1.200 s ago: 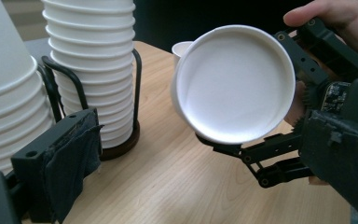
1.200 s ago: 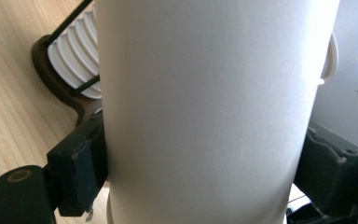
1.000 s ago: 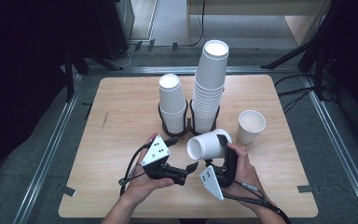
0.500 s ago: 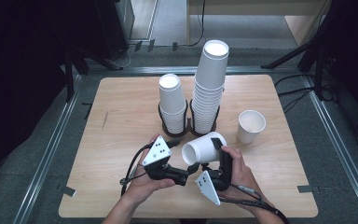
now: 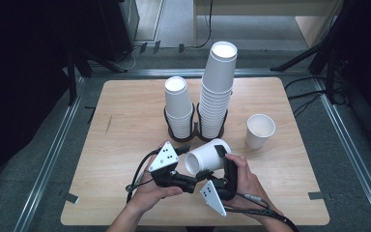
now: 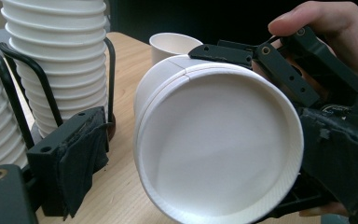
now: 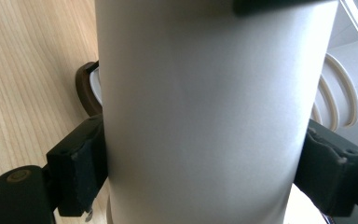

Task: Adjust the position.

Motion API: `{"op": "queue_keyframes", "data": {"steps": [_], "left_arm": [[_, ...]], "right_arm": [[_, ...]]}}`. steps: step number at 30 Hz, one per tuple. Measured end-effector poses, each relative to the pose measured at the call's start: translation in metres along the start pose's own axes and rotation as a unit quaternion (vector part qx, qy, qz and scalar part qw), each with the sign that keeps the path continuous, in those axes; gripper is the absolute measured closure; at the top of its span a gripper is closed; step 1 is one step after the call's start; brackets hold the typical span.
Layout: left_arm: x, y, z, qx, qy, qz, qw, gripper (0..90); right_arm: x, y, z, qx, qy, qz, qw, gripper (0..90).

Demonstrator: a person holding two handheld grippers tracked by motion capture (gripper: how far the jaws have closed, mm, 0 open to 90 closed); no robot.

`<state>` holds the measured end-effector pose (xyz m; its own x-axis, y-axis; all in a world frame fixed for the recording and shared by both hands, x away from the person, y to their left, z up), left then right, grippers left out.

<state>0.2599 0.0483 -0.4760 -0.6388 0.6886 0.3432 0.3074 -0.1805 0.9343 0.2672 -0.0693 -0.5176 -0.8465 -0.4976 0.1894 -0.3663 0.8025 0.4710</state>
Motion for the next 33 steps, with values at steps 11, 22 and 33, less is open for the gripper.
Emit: {"op": "queue_keyframes", "data": {"steps": [11, 22, 33], "left_arm": [[-0.0024, -0.0026, -0.0014, -0.009, 0.007, 0.009, 0.9999, 6.6], [-0.0019, -0.0033, -0.0025, -0.011, 0.004, 0.007, 0.9999, 20.9], [-0.0021, -0.0042, -0.0019, -0.018, 0.007, 0.010, 0.9998, 22.1]], "right_arm": [[0.0003, 0.0017, 0.0023, 0.010, 0.001, -0.001, 0.9999, 13.6], [0.0004, 0.0014, 0.0028, 0.017, 0.005, -0.001, 0.9998, 13.6], [-0.0003, 0.0003, 0.0037, 0.021, 0.002, 0.003, 0.9998, 13.1]]}}
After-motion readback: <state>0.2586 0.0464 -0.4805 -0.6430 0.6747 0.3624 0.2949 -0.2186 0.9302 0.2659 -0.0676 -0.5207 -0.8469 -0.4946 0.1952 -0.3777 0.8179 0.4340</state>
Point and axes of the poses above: each handheld gripper's, and its own axes: x roughly backward along the jaws, y roughly out of its top, z roughly to its left, the point moved 6 cm from there along -x, roughly forward along the jaws, and after that the axes turned 9 degrees about y, right-handed, at the moved point
